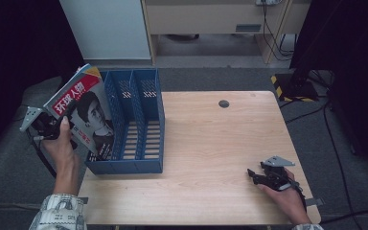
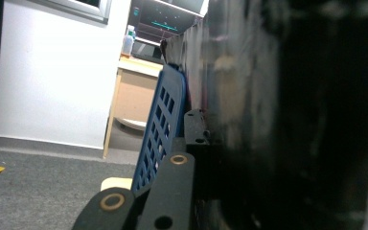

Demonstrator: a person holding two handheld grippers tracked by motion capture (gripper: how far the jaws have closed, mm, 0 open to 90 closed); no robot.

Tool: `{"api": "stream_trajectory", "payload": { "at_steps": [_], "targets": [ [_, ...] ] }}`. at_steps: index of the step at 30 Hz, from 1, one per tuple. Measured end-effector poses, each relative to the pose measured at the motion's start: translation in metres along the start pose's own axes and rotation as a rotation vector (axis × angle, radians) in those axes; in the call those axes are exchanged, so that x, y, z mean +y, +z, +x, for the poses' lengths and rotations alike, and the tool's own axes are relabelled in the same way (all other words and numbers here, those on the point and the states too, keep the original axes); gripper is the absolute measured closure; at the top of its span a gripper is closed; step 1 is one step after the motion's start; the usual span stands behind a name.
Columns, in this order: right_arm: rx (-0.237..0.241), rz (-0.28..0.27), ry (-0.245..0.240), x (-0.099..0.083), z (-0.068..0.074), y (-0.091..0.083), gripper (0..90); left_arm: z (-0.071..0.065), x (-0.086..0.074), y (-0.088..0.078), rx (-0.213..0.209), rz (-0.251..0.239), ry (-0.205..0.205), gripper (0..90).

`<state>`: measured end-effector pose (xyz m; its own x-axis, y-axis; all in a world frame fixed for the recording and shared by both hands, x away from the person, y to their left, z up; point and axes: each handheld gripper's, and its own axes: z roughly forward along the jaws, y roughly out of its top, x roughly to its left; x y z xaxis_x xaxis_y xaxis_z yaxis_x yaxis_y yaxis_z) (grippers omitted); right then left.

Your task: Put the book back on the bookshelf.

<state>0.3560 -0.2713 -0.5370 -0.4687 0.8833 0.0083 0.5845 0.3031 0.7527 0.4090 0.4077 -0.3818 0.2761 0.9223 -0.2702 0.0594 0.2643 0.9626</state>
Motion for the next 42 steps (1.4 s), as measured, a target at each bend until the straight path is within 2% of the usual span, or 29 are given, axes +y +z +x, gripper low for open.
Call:
{"api": "stream_trajectory", "payload": {
  "at_steps": [9,17,22,42],
  "targets": [
    [-0.001,0.000,0.001,0.000,0.000,0.000,35.1,0.001,-0.008,0.002,-0.007,0.012,-0.014,86.5],
    [0.000,0.000,0.000,0.000,0.000,0.000,35.1,0.002,-0.015,0.002,0.005,0.029,-0.012,86.4],
    [0.000,0.001,0.002,0.000,0.000,0.000,35.1,0.002,-0.020,0.004,0.007,0.023,-0.025,86.4],
    [-0.001,0.001,0.003,0.000,0.000,0.000,35.1,0.003,-0.026,0.001,0.024,0.026,-0.010,85.6]
  ]
}}
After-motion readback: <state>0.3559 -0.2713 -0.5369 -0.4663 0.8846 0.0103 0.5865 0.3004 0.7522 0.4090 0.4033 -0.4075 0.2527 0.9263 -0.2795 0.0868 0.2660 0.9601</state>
